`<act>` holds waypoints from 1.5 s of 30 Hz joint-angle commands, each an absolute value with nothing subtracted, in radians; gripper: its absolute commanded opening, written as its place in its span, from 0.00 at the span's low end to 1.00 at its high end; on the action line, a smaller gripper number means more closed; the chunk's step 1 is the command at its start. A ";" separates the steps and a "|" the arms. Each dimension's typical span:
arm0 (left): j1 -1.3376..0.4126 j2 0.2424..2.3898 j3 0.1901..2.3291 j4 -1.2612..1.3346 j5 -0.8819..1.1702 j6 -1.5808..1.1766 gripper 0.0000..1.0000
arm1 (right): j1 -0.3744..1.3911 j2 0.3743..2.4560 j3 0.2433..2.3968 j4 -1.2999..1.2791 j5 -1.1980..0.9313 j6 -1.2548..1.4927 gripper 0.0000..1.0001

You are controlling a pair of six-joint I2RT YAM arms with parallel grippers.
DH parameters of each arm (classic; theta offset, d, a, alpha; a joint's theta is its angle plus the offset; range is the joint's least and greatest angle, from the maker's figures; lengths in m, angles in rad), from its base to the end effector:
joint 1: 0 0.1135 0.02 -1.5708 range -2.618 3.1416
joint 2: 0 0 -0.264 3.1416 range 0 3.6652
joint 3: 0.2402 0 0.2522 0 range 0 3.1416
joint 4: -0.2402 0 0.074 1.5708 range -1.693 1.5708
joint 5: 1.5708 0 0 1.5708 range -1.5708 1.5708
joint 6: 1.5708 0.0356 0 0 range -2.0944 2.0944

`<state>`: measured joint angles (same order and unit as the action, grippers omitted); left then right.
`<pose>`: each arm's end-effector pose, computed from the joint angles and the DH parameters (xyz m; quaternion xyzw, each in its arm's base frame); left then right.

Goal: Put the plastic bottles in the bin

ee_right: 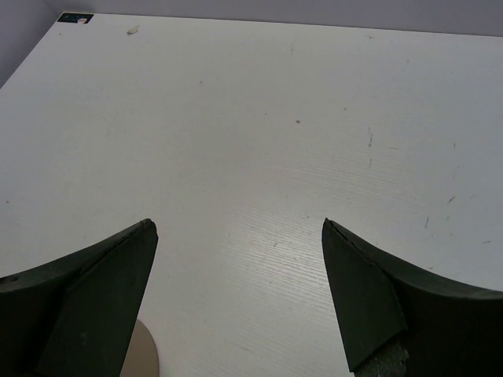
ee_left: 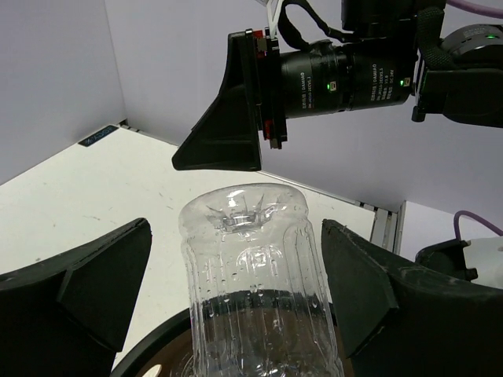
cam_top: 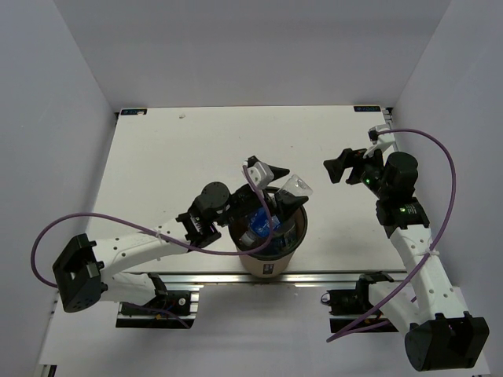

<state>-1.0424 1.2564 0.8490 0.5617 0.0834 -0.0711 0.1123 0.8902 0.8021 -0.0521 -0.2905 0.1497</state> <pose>0.1463 -0.2565 0.3394 0.3314 0.5600 -0.4240 0.6299 0.2077 0.0337 0.3418 -0.0809 0.7486 0.1931 0.6291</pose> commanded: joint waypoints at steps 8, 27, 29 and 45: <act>-1.042 1.252 0.914 0.437 0.091 -0.040 0.98 | 0.107 0.893 0.808 -0.011 -0.290 0.143 0.89; -1.042 1.198 0.966 0.367 0.108 -0.006 0.98 | 0.109 0.907 0.822 -0.020 -0.311 0.141 0.89; -1.043 1.195 0.983 0.351 0.094 -0.005 0.98 | 0.109 0.907 0.827 -0.023 -0.311 0.141 0.89; -0.982 1.137 1.155 0.262 -0.569 0.045 0.98 | 0.109 0.904 0.841 -0.025 -0.331 0.138 0.89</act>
<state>-1.0264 1.1698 1.0637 0.2893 -0.3260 0.0757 0.1123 0.9077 0.8021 -0.0528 -0.3176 0.1486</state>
